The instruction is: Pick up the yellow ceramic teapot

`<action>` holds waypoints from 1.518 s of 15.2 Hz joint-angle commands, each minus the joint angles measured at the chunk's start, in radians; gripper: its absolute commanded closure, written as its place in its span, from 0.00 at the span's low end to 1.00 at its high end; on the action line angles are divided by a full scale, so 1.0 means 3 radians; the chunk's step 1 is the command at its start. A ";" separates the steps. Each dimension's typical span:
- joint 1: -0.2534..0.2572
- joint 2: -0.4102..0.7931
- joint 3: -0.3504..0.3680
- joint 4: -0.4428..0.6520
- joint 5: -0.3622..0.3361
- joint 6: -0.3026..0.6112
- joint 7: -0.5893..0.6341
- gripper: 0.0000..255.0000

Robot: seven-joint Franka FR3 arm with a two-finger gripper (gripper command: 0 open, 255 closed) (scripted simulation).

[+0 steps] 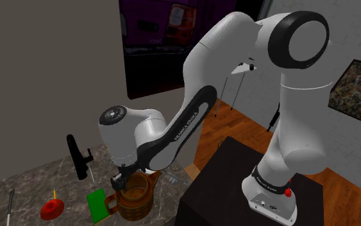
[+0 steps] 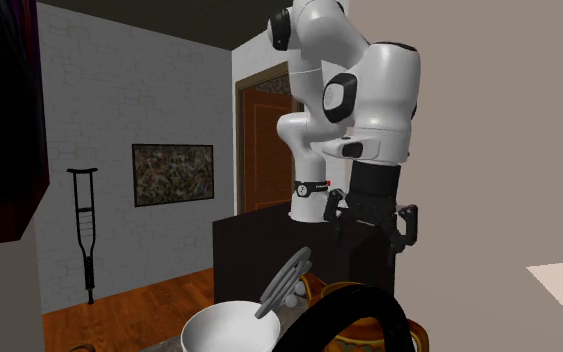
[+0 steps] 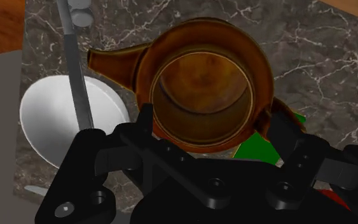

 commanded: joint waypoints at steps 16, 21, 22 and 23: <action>0.0434 0.0933 -0.0307 0.0605 -0.0447 0.0221 0.0371 1.00; 0.0433 0.0932 -0.0306 0.0606 -0.0446 0.0219 0.0369 1.00; 0.0433 0.0933 -0.0306 0.0607 -0.0446 0.0219 0.0369 1.00; 0.0433 0.0934 -0.0307 0.0607 -0.0447 0.0220 0.0369 1.00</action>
